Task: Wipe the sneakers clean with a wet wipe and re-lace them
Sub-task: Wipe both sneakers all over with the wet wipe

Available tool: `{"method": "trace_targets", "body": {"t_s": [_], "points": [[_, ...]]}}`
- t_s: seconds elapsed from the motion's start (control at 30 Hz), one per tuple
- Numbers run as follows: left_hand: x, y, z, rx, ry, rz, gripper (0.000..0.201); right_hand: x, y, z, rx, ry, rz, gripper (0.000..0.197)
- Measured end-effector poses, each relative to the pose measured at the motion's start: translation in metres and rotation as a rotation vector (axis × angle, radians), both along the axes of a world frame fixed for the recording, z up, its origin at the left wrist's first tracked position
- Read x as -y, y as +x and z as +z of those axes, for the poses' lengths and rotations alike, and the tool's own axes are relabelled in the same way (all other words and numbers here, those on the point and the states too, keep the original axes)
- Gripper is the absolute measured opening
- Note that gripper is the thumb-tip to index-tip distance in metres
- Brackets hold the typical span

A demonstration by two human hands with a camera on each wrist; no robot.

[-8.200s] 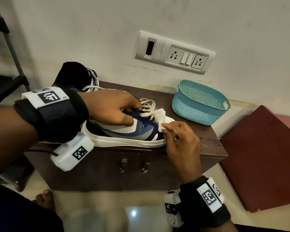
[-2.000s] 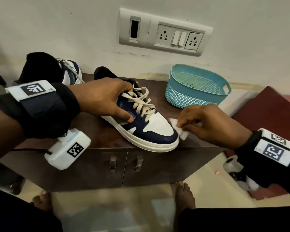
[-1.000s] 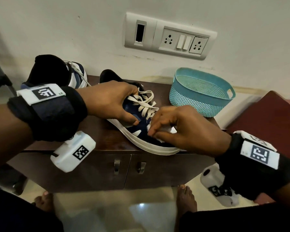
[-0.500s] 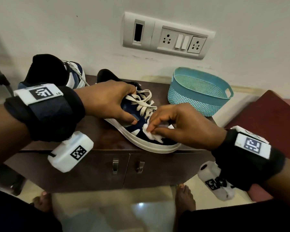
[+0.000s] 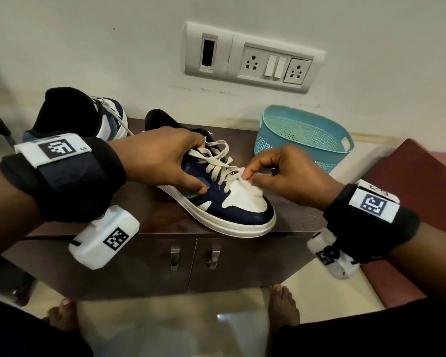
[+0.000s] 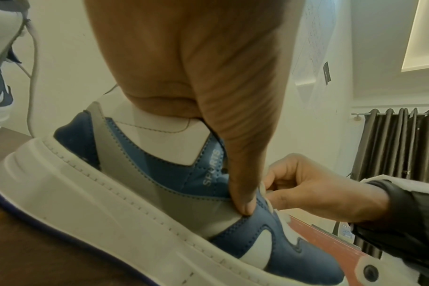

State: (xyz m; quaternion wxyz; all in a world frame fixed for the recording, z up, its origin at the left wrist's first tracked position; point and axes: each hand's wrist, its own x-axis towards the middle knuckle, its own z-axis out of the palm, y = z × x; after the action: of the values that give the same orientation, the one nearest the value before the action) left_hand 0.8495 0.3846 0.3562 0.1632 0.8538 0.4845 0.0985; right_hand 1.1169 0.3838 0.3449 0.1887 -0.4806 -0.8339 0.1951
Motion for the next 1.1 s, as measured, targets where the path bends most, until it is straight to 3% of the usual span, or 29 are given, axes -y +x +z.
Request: {"method": "trace_targets", "body": {"t_s": [0.07,0.2,0.37,0.5,0.67,0.83,1.0,1.1], "points": [[0.000,-0.001,0.000,-0.007,-0.003,0.002,0.043,0.000,0.001,0.001,-0.006,-0.010,-0.031,0.014],[0.000,-0.001,-0.001,0.008,-0.017,0.003,0.044,0.021,-0.017,0.003,-0.054,-0.058,0.152,0.015],[0.000,-0.001,0.000,0.007,-0.005,-0.001,0.042,0.006,0.003,0.001,0.038,0.031,-0.028,0.016],[0.000,-0.001,-0.001,0.007,-0.010,-0.003,0.043,0.028,-0.009,0.000,0.019,-0.019,0.154,0.015],[-0.002,0.000,-0.001,0.004,-0.004,0.002,0.043,0.015,0.010,0.001,0.067,0.041,0.014,0.020],[-0.001,0.000,-0.002,0.010,-0.016,0.003,0.042,0.039,-0.006,0.004,0.007,-0.053,0.250,0.014],[-0.001,-0.001,-0.001,0.010,-0.007,0.009,0.042,0.019,0.013,0.004,0.095,0.023,0.060,0.020],[-0.001,-0.002,-0.002,0.015,-0.016,0.008,0.042,0.039,0.000,0.004,0.065,-0.022,0.221,0.016]]}}
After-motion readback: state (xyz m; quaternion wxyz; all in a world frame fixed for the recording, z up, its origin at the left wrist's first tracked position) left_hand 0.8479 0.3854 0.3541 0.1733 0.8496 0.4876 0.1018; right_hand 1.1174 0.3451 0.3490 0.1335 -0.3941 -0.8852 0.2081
